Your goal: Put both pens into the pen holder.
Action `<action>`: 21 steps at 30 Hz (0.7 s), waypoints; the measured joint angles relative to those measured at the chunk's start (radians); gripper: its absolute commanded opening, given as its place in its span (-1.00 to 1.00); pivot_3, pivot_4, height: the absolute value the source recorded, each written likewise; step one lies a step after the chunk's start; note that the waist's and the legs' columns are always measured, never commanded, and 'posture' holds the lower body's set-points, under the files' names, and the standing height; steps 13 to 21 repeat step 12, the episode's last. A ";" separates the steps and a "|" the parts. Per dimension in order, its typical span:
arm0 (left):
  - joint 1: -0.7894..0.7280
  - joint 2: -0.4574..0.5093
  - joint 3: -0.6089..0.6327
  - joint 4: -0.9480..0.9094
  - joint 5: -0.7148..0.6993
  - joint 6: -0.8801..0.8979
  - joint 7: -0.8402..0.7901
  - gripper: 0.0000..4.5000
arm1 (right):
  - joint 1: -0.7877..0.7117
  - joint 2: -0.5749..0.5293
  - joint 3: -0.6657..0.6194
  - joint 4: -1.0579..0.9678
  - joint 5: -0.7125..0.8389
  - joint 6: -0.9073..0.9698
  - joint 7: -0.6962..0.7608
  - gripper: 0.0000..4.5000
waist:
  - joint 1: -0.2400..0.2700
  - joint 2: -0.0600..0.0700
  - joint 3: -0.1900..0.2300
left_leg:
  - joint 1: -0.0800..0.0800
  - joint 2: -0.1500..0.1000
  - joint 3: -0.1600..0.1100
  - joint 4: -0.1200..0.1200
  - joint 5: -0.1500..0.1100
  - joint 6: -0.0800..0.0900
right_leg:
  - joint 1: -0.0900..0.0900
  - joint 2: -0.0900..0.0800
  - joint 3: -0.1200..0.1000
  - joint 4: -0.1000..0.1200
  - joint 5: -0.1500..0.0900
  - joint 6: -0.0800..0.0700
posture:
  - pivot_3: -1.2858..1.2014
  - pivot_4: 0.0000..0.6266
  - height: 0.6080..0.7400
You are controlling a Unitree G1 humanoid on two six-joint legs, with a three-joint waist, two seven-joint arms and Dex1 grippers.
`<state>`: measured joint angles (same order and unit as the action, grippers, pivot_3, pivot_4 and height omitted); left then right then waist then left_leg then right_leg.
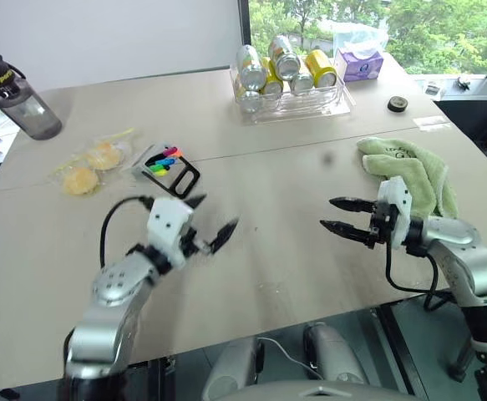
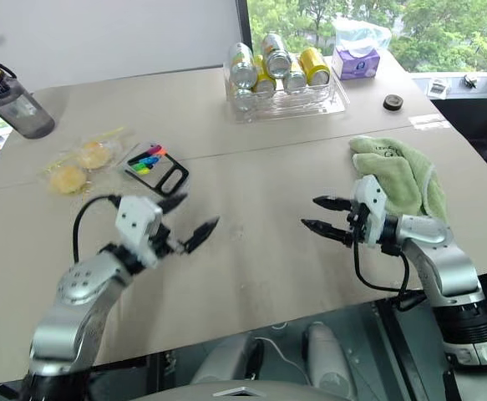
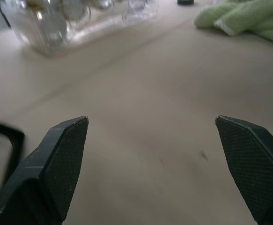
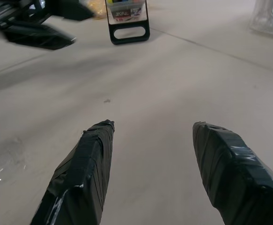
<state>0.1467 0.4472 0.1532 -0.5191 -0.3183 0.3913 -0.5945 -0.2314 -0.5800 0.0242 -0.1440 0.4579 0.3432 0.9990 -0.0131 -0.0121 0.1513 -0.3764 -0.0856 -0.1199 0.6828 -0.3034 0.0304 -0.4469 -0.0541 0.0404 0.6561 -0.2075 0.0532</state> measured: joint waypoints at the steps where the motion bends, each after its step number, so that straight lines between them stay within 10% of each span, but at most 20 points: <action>1: 0.055 0.000 0.015 -0.006 -0.012 0.010 0.000 0.99 | 0.026 0.005 0.003 0.000 -0.013 -0.018 -0.002 0.28 | 0.002 0.000 0.000 | 0.000 0.000 0.000 0.000 0.000 0.000 | 0.000 0.000 0.000 0.000 0.000 0.000 | 0.03 -0.52 0.99; 9: 0.321 -0.029 0.073 -0.021 -0.026 -0.033 0.017 0.99 | 0.178 0.032 0.016 0.063 -0.147 -0.225 -0.035 0.28 | 0.009 0.000 0.000 | 0.008 0.000 0.001 -0.001 0.000 0.000 | 0.009 0.000 -0.001 -0.002 0.000 0.000 | 0.03 -0.52 0.99; 21: 0.340 -0.041 0.073 -0.021 -0.020 -0.042 0.033 0.99 | 0.183 0.032 0.013 0.117 -0.156 -0.265 -0.032 0.28 | 0.009 0.002 0.001 | 0.016 0.001 0.000 -0.002 -0.003 0.005 | 0.018 0.000 -0.002 -0.006 -0.001 0.001 | 0.03 -0.52 0.99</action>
